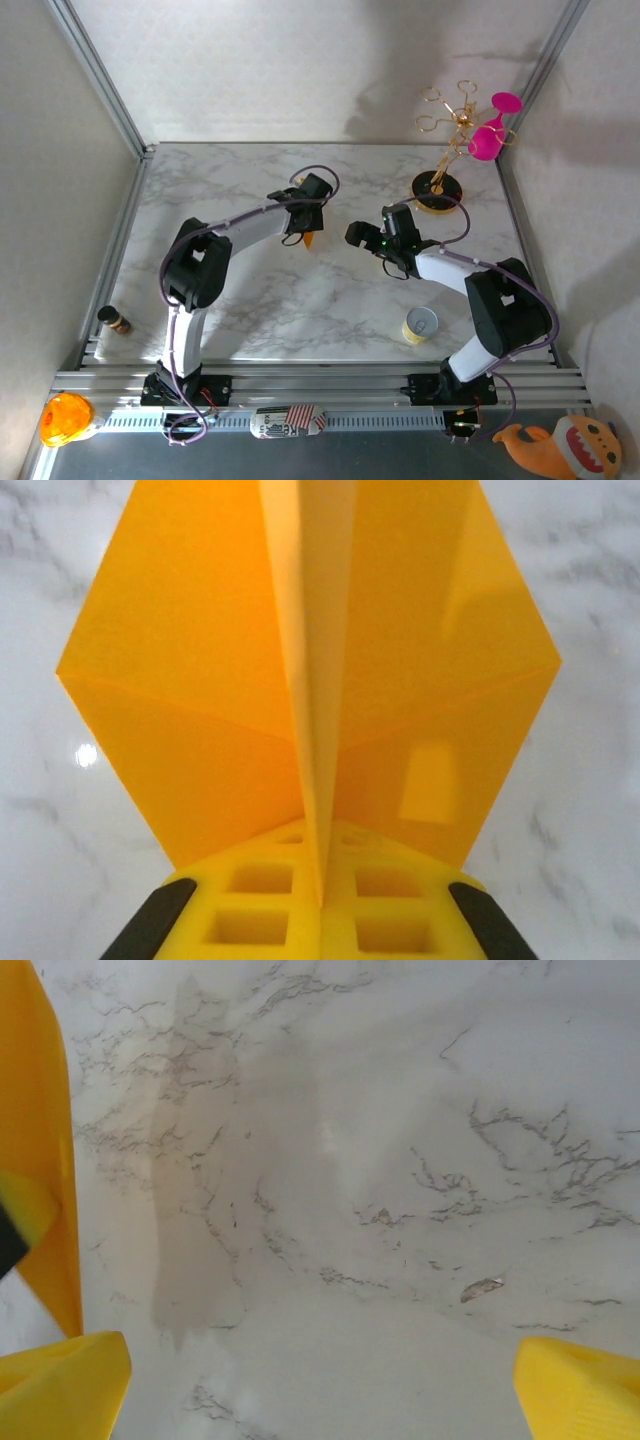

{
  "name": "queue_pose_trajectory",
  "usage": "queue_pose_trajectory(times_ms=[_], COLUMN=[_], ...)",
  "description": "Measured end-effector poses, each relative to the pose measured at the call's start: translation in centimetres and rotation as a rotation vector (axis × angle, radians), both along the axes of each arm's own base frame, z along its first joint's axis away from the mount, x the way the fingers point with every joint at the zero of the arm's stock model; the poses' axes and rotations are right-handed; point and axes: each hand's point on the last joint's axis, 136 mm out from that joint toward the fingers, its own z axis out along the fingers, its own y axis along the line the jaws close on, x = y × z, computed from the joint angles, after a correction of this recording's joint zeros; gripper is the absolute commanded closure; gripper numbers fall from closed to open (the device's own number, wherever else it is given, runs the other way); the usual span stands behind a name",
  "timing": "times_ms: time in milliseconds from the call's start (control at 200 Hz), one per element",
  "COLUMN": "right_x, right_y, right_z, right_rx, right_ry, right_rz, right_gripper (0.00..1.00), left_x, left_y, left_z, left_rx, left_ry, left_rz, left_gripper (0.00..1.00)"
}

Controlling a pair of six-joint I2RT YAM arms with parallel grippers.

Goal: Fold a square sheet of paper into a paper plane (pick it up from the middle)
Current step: Move the paper plane to the center of the table.

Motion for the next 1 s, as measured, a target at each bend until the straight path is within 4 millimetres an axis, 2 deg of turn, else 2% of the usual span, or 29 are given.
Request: queue_pose_trajectory(times_ms=[130,285,396,446,566,996], right_x=[0.2,0.1,0.0,0.0,0.0,0.0], right_y=[-0.3,-0.5,-0.5,-0.5,-0.5,-0.4], right_z=[0.2,0.0,0.0,0.0,0.0,0.0], right_rx=[-0.018,-0.035,-0.037,-0.037,-0.037,-0.033], right_ry=[-0.018,-0.013,-0.013,-0.013,-0.013,-0.010], right_rz=[-0.005,-0.002,0.001,0.001,0.002,0.006], right_gripper=[0.01,0.01,0.01,0.01,0.01,0.02], left_x=[2.6,4.0,4.4,4.6,4.8,5.0], left_y=[0.4,0.2,0.0,-0.1,0.0,0.2], left_z=[-1.1,-2.4,-3.0,-3.3,-3.7,-4.6], left_rx=[0.022,0.063,0.078,0.082,0.097,0.116], left_ry=[0.000,0.012,0.024,0.028,0.035,0.044], left_rz=[0.000,-0.023,-0.029,-0.030,-0.023,-0.009], left_gripper=[0.93,0.89,0.85,0.78,0.68,0.59])
